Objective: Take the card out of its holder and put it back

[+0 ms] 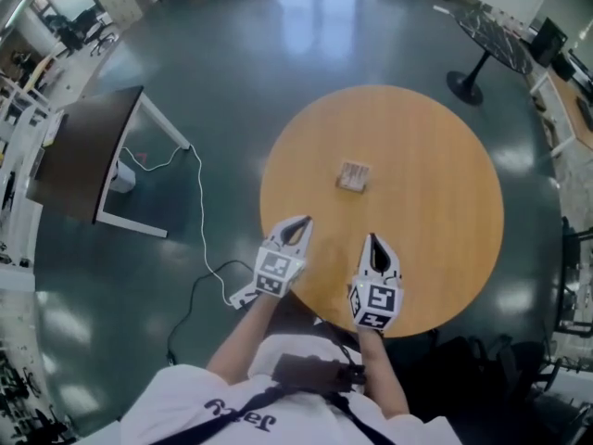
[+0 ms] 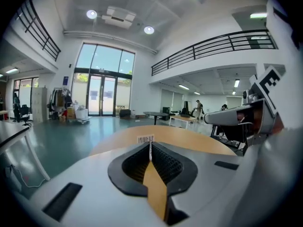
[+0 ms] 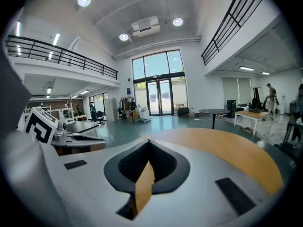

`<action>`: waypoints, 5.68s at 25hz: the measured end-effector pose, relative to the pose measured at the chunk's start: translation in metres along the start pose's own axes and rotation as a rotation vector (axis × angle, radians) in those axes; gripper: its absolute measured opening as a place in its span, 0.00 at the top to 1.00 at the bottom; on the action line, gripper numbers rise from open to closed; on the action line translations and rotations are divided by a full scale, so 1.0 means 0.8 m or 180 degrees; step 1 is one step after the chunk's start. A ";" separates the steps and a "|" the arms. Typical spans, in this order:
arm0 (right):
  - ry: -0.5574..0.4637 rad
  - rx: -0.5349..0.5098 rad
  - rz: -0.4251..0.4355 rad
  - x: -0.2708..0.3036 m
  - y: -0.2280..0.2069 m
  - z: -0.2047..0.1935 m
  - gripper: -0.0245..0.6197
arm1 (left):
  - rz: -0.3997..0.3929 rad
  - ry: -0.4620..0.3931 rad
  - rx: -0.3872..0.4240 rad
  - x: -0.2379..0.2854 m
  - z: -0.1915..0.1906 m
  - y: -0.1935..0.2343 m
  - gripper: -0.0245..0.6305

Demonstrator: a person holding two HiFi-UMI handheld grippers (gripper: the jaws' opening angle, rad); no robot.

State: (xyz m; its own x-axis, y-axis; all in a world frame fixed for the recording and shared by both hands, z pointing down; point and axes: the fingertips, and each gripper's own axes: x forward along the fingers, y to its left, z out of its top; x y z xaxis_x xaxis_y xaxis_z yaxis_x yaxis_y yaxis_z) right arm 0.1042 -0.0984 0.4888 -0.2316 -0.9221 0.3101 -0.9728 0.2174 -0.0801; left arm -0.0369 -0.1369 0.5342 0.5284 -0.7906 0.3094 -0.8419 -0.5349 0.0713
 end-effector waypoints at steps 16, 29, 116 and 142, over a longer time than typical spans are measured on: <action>0.0510 0.0189 -0.0265 0.062 -0.049 -0.068 0.93 | -0.0501 0.0589 0.0193 0.074 -0.083 0.081 0.92; 0.0779 0.0107 -0.0193 0.086 -0.057 -0.102 0.93 | -0.0904 0.0789 0.0371 0.143 -0.099 0.121 0.77; -0.0242 0.0288 -0.0020 0.081 -0.069 0.093 0.93 | -0.1388 0.0493 0.0035 0.148 0.138 -0.026 0.92; -0.0436 0.0079 0.0451 0.015 0.003 0.111 0.93 | 0.0411 -0.0903 0.0284 -0.010 0.179 -0.032 0.92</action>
State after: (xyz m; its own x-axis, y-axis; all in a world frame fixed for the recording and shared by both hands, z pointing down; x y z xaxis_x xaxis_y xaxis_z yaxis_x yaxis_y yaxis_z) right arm 0.0997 -0.1374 0.4086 -0.3616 -0.9181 0.1625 -0.9296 0.3418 -0.1377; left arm -0.0038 -0.1598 0.3938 0.4377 -0.8985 0.0328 -0.8978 -0.4388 -0.0385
